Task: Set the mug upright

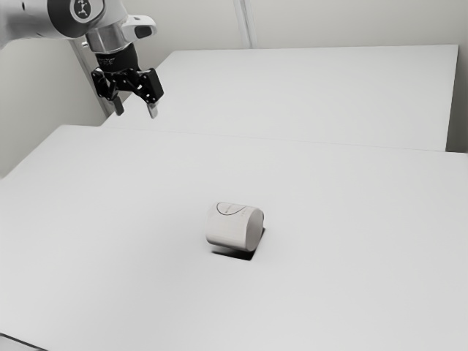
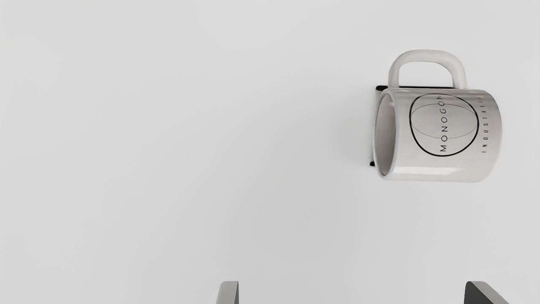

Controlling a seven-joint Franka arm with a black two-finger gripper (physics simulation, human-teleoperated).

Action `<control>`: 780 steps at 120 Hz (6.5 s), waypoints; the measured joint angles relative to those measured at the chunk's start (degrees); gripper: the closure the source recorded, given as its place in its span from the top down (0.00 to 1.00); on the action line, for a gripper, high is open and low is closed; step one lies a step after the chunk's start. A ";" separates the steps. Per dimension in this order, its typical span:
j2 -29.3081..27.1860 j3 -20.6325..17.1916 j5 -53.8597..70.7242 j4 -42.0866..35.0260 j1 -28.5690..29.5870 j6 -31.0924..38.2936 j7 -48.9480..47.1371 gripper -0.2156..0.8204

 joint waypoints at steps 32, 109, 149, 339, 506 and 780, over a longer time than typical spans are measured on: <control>-0.53 0.01 -0.54 -0.78 -0.24 0.31 0.05 0.77; -4.36 2.74 -12.82 -21.55 -0.81 15.80 3.70 0.77; -3.76 4.00 -24.13 -32.05 -0.83 28.04 9.95 0.77; 6.44 3.52 -72.64 -44.52 -1.87 38.96 53.76 0.75; -4.49 3.33 -25.08 -36.55 -2.80 34.94 41.48 0.04; -8.76 2.28 -3.33 -48.69 -4.50 52.12 5.57 0.70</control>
